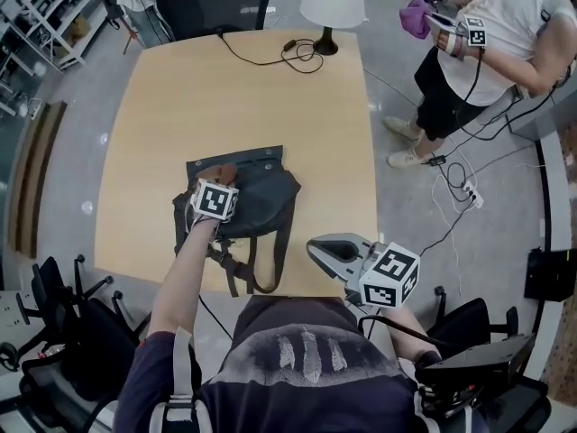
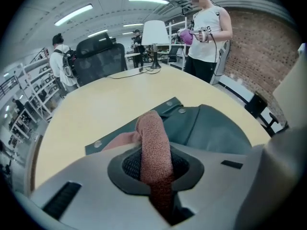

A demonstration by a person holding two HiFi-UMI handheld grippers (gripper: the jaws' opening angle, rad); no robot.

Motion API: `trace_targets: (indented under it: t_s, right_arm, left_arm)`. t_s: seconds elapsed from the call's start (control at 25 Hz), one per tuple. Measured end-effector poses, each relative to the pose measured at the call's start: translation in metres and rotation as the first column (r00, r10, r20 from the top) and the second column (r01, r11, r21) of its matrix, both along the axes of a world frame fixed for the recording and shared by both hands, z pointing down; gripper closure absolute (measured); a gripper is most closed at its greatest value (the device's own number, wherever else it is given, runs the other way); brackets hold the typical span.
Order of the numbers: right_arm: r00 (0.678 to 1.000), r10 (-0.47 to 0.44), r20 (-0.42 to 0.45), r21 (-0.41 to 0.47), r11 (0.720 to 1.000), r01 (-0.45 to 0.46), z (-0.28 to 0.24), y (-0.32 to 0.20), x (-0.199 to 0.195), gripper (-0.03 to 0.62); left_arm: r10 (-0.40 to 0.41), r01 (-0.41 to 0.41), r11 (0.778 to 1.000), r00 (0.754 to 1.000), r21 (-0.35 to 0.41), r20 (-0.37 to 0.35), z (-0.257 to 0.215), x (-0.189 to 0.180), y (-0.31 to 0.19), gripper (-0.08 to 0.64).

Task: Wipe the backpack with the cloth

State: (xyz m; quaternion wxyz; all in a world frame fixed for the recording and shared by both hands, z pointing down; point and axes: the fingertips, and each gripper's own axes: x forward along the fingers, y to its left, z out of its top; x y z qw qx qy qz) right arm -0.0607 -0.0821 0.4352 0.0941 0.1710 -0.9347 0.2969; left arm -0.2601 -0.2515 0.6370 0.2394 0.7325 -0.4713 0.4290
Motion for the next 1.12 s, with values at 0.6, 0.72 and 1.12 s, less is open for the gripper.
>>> trace_targets:
  t_s: [0.6, 0.72, 1.12]
  right_arm:
    - [0.998, 0.062, 0.012, -0.005, 0.998, -0.062, 0.001, 0.005, 0.073, 0.589]
    - [0.998, 0.062, 0.016, -0.011, 0.998, -0.062, 0.002, 0.001, 0.080, 0.589]
    - [0.999, -0.003, 0.045, -0.026, 1.000, 0.004, 0.007, -0.008, 0.076, 0.589]
  left_arm:
    - [0.066, -0.098, 0.991, 0.947, -0.086, -0.315, -0.020, 0.172, -0.038, 0.502]
    - [0.057, -0.111, 0.992, 0.830, -0.064, -0.554, -0.054, 0.216, -0.036, 0.502]
    - [-0.268, 0.231, 0.960, 0.578, -0.161, -0.771, -0.083, 0.159, -0.015, 0.502]
